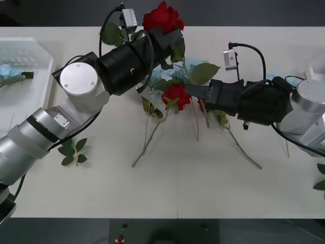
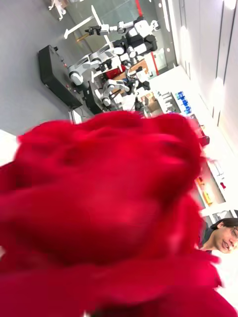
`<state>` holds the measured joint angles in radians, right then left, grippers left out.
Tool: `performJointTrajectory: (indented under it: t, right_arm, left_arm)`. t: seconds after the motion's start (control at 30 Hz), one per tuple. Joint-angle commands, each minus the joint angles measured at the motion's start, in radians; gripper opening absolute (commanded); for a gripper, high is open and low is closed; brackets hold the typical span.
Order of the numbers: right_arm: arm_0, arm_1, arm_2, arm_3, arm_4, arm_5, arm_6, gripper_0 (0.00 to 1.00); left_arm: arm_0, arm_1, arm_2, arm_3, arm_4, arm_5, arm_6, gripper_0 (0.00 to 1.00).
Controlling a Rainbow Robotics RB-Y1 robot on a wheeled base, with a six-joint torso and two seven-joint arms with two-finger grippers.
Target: Put the red flowers into the right box and the blue flowers into the left box
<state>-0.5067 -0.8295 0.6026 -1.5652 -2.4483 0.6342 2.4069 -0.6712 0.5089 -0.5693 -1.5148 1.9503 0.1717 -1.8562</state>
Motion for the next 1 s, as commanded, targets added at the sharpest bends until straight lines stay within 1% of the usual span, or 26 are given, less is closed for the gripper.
performJointTrajectory:
  t: [0.03, 0.13, 0.17, 0.27, 0.33, 0.43, 0.53, 0.63, 0.67, 0.73, 0.87, 0.9, 0.97, 1.0]
  right_arm:
    - [-0.027, -0.042, -0.014, -0.024, 0.008, 0.001, -0.020, 0.00]
    - [-0.027, -0.050, -0.014, -0.024, 0.008, -0.011, -0.020, 0.00]
    - [-0.027, -0.060, -0.014, -0.024, 0.008, -0.022, -0.020, 0.00]
    - [-0.027, -0.096, -0.010, -0.024, 0.008, -0.030, -0.028, 0.00]
    - [-0.027, -0.155, 0.003, -0.024, -0.008, -0.042, -0.037, 0.00]
    - [-0.027, -0.254, 0.022, -0.024, -0.041, -0.082, -0.046, 0.00]
    - [-0.026, -0.359, 0.031, -0.010, -0.061, -0.117, -0.052, 0.00]
    - [-0.026, -0.473, 0.033, 0.042, -0.066, -0.131, -0.061, 0.00]
    - [-0.026, -0.491, 0.034, 0.056, -0.066, -0.129, -0.063, 0.00]
    - [-0.026, -0.540, 0.036, 0.108, -0.063, -0.126, -0.066, 0.00]
    - [-0.015, -0.602, 0.039, 0.205, -0.049, -0.111, -0.068, 0.00]
    - [-0.009, -0.616, 0.039, 0.235, -0.037, -0.113, -0.071, 0.00]
    - [-0.004, -0.623, 0.039, 0.303, -0.009, -0.116, -0.074, 0.00]
    - [-0.004, -0.623, 0.039, 0.326, 0.003, -0.116, -0.074, 0.00]
  left_arm:
    - [0.021, 0.057, 0.028, -0.061, 0.029, 0.045, 0.009, 1.00]
    - [0.058, 0.100, 0.029, -0.108, 0.053, 0.074, 0.009, 1.00]
    - [0.091, 0.140, 0.029, -0.150, 0.068, 0.094, 0.009, 1.00]
    - [0.148, 0.206, 0.029, -0.216, 0.085, 0.123, 0.008, 1.00]
    - [0.197, 0.267, 0.029, -0.272, 0.101, 0.140, 0.006, 1.00]
    - [0.245, 0.356, 0.029, -0.326, 0.114, 0.166, 0.006, 1.00]
    - [0.269, 0.436, 0.029, -0.341, 0.127, 0.203, 0.003, 1.00]
    - [0.271, 0.516, 0.036, -0.315, 0.127, 0.276, 0.002, 1.00]
    - [0.271, 0.525, 0.040, -0.304, 0.127, 0.293, 0.002, 1.00]
    - [0.271, 0.537, 0.074, -0.257, 0.105, 0.376, -0.003, 1.00]
    - [0.269, 0.513, 0.204, -0.136, -0.019, 0.597, -0.012, 1.00]
    - [0.269, 0.497, 0.255, -0.096, -0.074, 0.672, -0.014, 1.00]
    - [0.249, 0.458, 0.329, -0.031, -0.160, 0.790, -0.014, 1.00]
    - [0.240, 0.444, 0.348, -0.010, -0.186, 0.822, -0.014, 1.00]
